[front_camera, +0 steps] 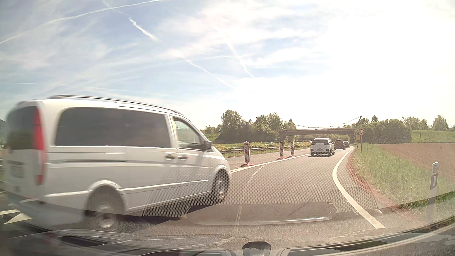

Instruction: Follow the waypoints while adhering to traffic rules and regulations

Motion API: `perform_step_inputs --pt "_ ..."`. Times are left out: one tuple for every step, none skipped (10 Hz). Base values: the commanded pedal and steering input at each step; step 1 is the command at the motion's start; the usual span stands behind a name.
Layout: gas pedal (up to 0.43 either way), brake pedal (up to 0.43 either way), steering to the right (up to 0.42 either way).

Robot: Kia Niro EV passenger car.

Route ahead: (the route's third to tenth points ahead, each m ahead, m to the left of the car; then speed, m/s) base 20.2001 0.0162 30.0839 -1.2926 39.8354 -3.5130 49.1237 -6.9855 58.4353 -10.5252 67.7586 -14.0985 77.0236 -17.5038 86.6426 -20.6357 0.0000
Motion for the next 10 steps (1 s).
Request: perform_step_inputs --pt "0.0 0.293 0.062" --pt "0.0 0.299 0.063" --pt "0.0 0.293 0.062" --pt "0.0 0.299 0.063" --pt "0.0 0.293 0.063" --pt "0.0 0.293 0.062" --pt "0.0 0.299 0.063" --pt "0.0 0.293 0.063" --pt "0.0 0.293 0.063" --pt "0.0 0.293 0.063"
